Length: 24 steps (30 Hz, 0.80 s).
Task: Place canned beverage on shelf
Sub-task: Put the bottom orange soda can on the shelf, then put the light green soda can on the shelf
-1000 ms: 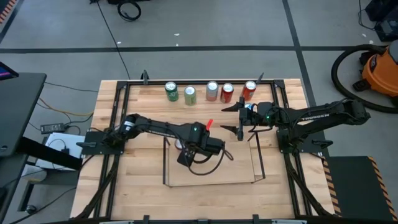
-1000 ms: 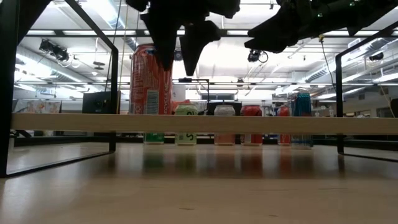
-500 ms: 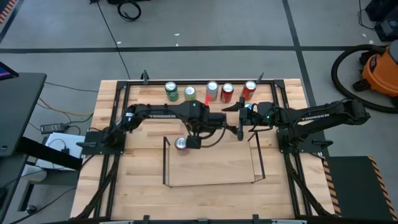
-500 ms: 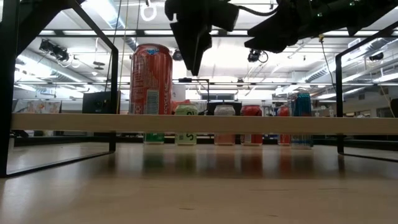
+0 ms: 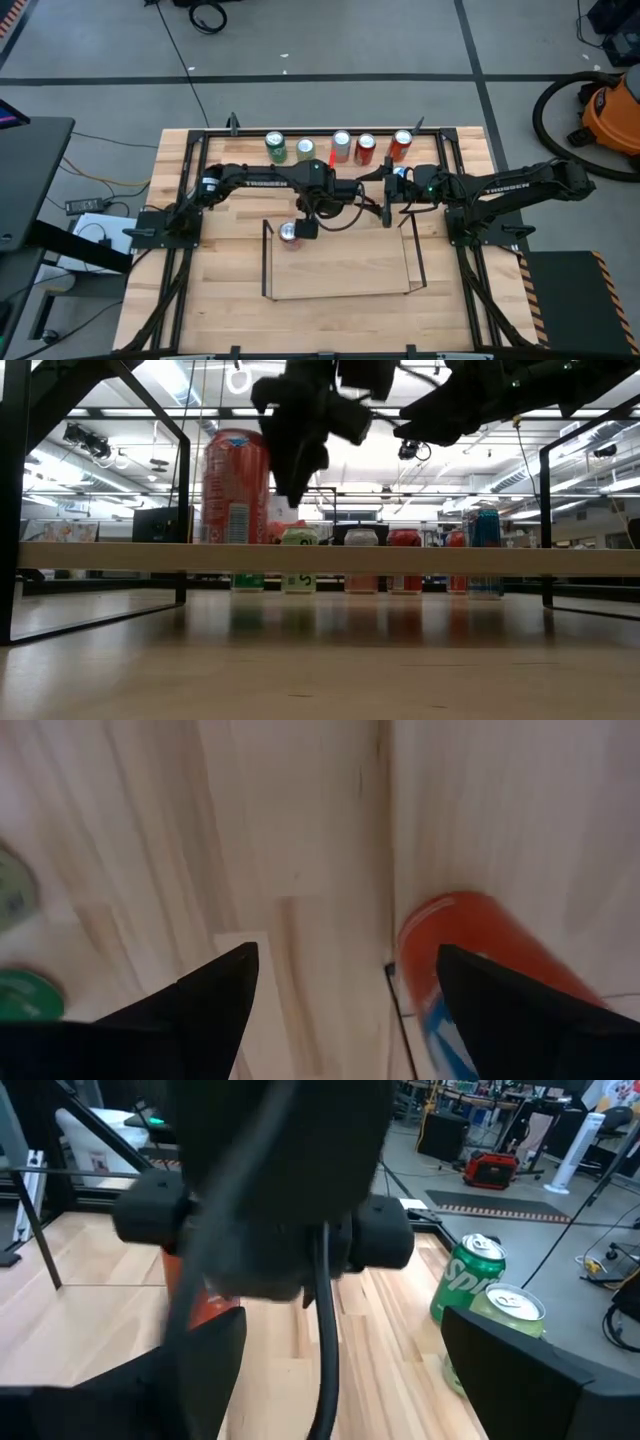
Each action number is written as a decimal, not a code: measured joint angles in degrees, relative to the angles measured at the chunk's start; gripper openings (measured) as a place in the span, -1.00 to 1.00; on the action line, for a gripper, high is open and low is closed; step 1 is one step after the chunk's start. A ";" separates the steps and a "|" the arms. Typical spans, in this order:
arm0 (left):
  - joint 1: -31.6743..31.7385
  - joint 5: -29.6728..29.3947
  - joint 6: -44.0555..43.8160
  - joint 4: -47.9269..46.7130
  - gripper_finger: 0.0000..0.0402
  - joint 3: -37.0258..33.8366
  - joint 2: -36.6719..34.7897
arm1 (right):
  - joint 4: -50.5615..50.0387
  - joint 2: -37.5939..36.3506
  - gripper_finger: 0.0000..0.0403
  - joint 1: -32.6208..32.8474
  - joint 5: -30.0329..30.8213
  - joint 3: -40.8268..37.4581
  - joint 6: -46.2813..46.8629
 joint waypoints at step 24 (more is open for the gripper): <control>2.00 -7.93 -1.28 1.81 0.58 2.39 -2.44 | -3.65 -0.63 0.72 -0.07 4.56 -0.02 -0.74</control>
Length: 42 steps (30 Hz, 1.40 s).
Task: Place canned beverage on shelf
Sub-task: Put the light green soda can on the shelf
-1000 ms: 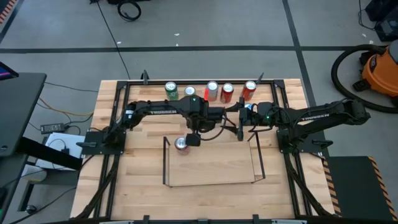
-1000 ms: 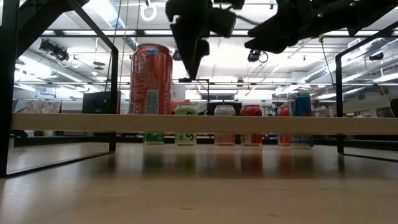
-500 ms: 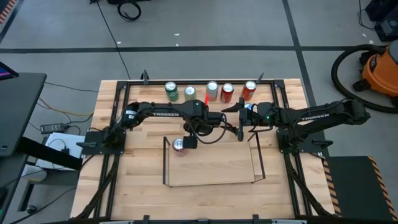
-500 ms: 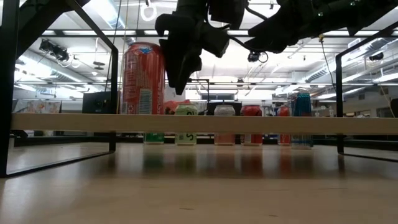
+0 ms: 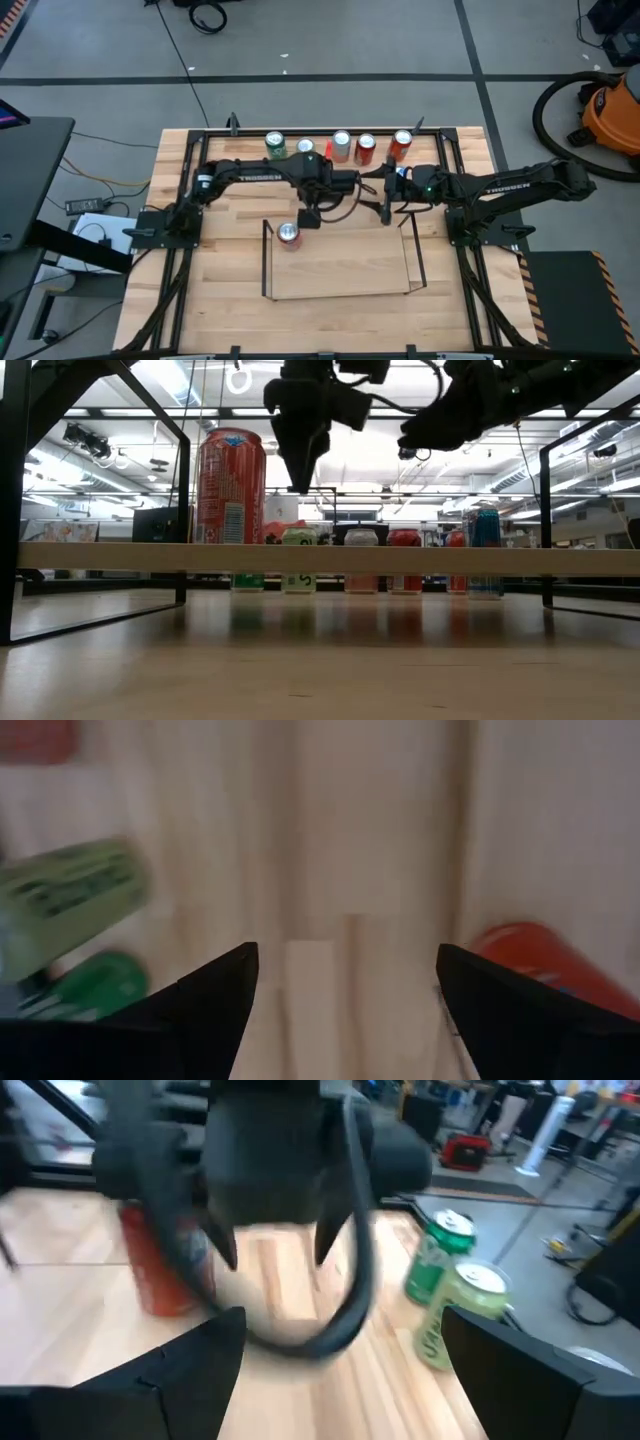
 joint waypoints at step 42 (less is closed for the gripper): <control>26.68 4.16 4.85 18.46 0.97 -1.12 0.42 | -1.13 -0.31 0.72 -0.09 0.73 0.00 -1.73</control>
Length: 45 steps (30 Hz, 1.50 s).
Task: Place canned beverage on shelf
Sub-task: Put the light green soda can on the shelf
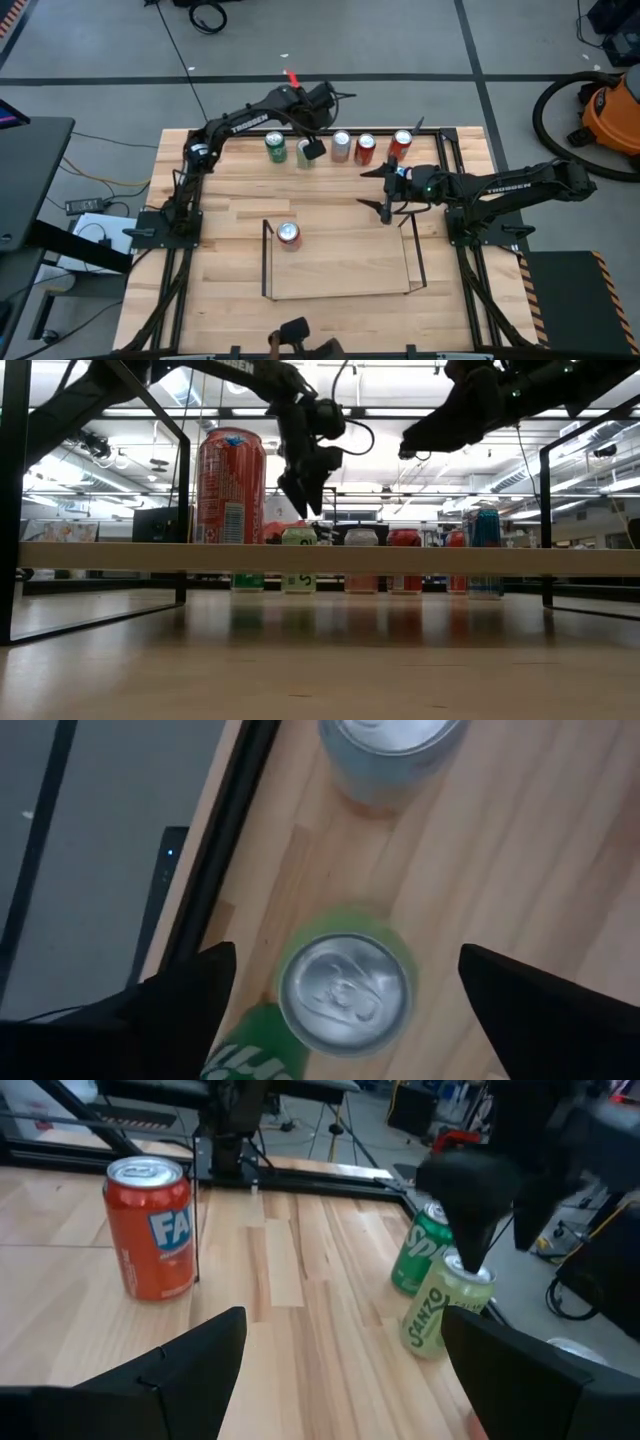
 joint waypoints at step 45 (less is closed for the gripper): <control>-7.17 3.86 -2.15 -10.36 0.49 -0.02 2.18 | 0.66 0.00 0.72 -1.05 -0.24 0.00 0.48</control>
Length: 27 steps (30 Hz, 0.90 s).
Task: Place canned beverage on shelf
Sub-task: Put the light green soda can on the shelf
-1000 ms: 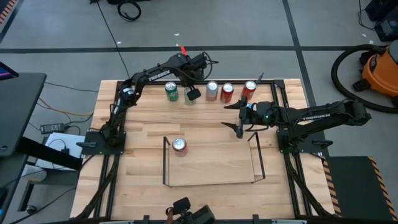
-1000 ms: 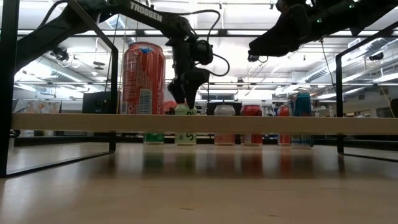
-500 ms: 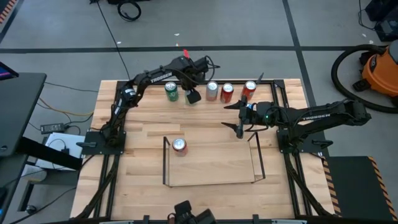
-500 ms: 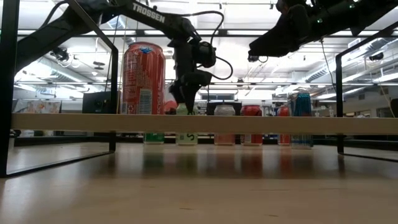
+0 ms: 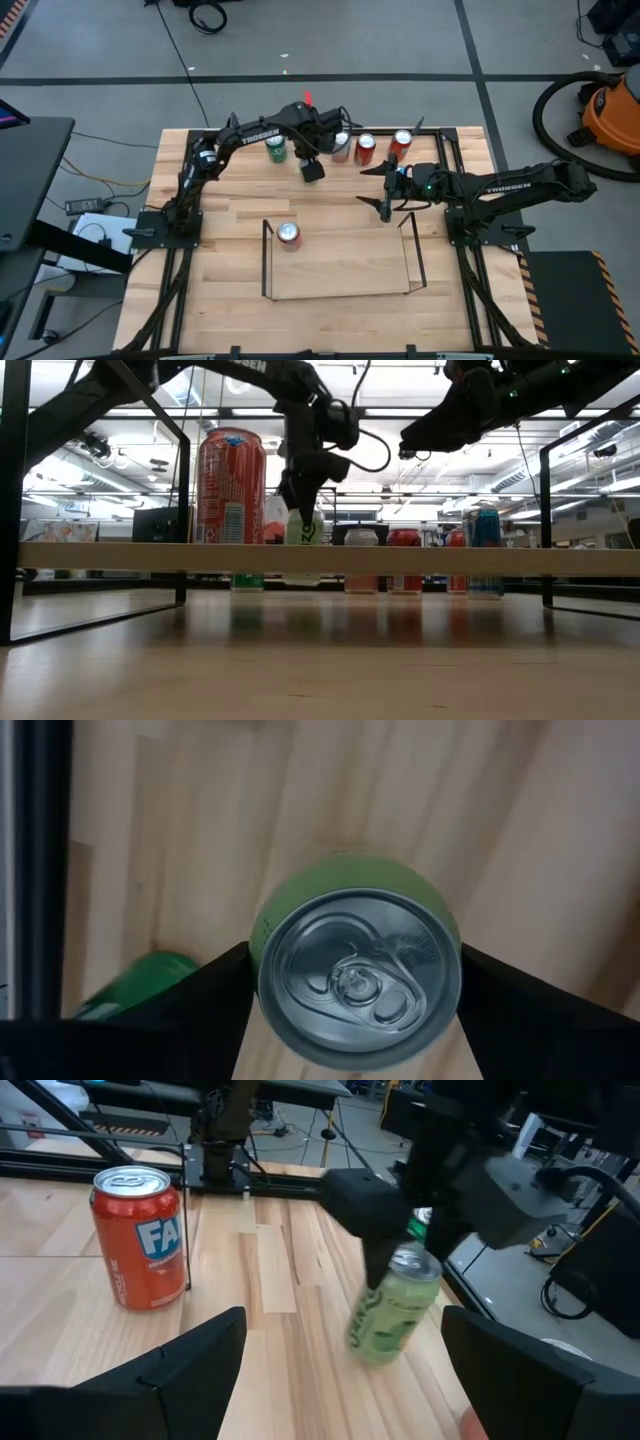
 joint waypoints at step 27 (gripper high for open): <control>-21.97 0.57 -42.80 -1.47 0.51 0.07 -10.10 | -3.70 -5.49 0.72 0.13 -3.80 0.02 4.44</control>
